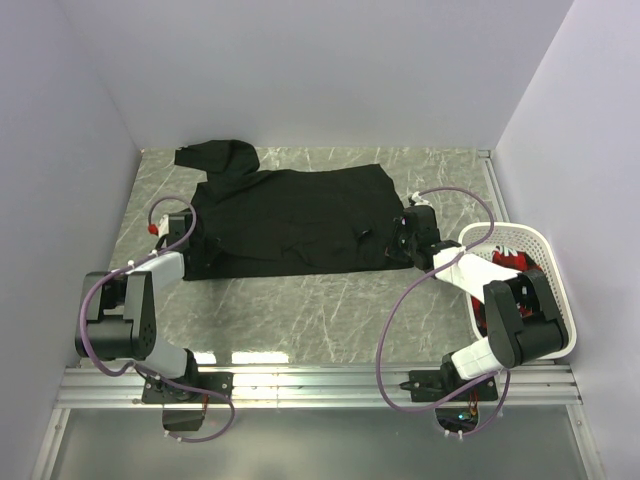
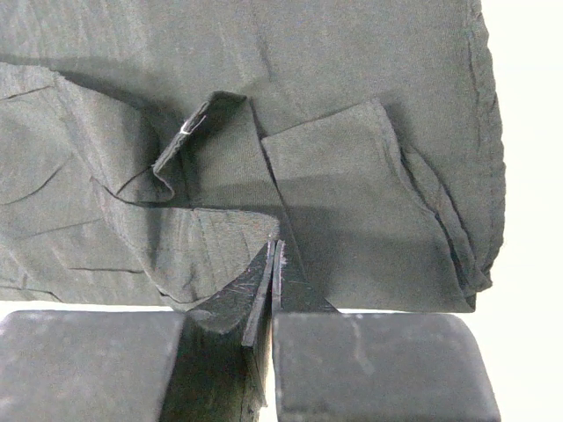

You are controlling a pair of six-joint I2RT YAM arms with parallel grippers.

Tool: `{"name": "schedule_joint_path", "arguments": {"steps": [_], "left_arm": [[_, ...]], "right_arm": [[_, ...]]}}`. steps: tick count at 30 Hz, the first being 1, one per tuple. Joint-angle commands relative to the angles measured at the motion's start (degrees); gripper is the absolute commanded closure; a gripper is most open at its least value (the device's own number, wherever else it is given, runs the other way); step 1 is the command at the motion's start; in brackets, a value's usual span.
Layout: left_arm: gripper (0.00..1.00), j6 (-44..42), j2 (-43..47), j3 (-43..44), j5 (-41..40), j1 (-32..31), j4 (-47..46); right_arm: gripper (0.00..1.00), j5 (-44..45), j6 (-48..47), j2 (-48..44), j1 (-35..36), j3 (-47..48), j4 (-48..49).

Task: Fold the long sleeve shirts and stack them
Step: Fold the shirt

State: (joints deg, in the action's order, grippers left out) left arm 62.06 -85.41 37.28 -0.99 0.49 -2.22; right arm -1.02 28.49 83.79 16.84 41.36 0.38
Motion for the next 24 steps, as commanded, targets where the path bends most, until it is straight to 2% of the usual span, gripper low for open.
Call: {"name": "schedule_joint_path", "arguments": {"steps": [1, 7, 10, 16, 18, 19, 20, 23, 24], "left_arm": [[0.99, -1.41, 0.06, 2.36, -3.31, -0.14, 1.85], [1.00, -4.05, 1.47, 6.49, -9.90, -0.14, 10.11], [1.00, -3.79, 1.30, 6.76, -11.75, -0.14, 11.18], [0.98, -1.86, -2.30, 5.70, -8.42, -0.14, 10.48], [0.97, -1.51, -2.40, 5.09, -7.89, -0.14, 9.87], [0.96, -1.33, -2.22, 4.83, -7.62, -0.14, 9.52], [0.95, -1.24, -1.96, 4.30, -7.62, -0.14, 9.34], [0.85, -1.15, -0.64, 4.29, -7.01, -0.14, 9.16], [0.77, -1.07, -0.20, 4.56, -6.74, -0.14, 9.42]], "right_arm": [[1.00, 2.51, -1.86, -0.73, -0.14, 2.93, 0.50], [1.00, 3.30, -3.44, -2.32, -0.05, 3.11, -1.26], [1.00, 3.48, -2.92, -1.70, -0.05, 2.15, -0.74], [0.97, 1.20, -2.74, 3.04, 0.03, 4.25, -2.14], [0.87, 1.28, -2.56, 1.47, -0.05, 3.73, -0.74], [0.74, -0.20, -2.48, -0.01, -0.05, 3.72, -0.47], [0.67, -0.39, -2.21, -0.46, -0.05, 4.07, -0.47], [0.53, -0.22, -0.90, -1.00, -0.05, 6.79, -0.47], [0.51, 0.22, -0.37, -0.91, -0.05, 7.32, -0.47]]}}
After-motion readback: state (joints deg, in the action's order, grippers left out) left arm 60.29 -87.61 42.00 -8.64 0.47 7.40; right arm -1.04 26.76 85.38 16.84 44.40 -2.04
